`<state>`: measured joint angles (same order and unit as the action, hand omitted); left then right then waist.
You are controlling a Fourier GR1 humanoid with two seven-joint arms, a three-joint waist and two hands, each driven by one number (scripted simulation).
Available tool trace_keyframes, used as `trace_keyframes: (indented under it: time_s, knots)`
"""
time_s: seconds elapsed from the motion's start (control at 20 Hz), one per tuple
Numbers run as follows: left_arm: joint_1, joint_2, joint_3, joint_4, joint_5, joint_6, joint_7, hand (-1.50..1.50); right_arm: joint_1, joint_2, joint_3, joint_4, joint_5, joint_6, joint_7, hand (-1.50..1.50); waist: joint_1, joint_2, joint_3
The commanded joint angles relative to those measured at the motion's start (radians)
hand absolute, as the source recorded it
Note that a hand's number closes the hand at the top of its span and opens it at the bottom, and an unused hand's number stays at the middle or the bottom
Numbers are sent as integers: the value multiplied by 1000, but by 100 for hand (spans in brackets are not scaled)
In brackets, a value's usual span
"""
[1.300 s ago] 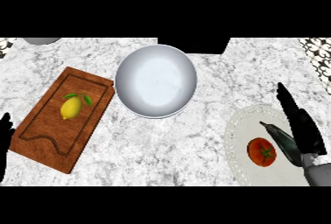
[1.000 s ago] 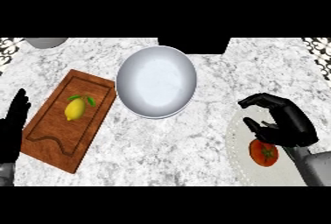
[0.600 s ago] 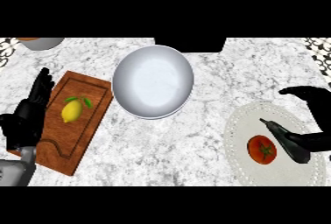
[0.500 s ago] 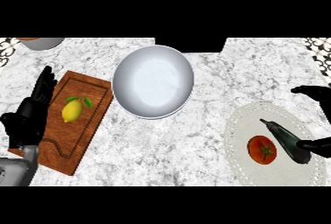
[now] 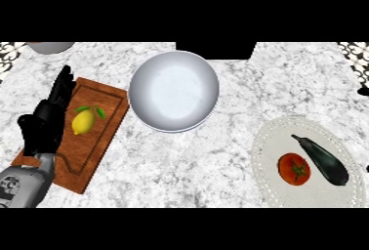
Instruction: Pick the tomato from the placemat and place it in the bowl
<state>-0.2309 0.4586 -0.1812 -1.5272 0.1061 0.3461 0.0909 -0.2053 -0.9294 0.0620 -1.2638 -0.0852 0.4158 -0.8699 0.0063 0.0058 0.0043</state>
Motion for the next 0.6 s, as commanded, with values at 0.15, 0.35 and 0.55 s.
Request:
trace_keyframes:
  time_s: [0.15,0.35,0.55]
  knots:
    - [-43,8,13,6,-17,-13,48,0,-39,-99,114,-33,237,9,-130,-150,7,-2,-3]
    - [-15,-9,12,-21,-23,-18,56,0,-27,-89,185,-149,284,-3,-46,-150,-1,-6,-5]
    - [12,-3,43,-15,-31,-31,22,0,-18,-62,242,-189,354,-31,-18,-150,3,-6,-5]
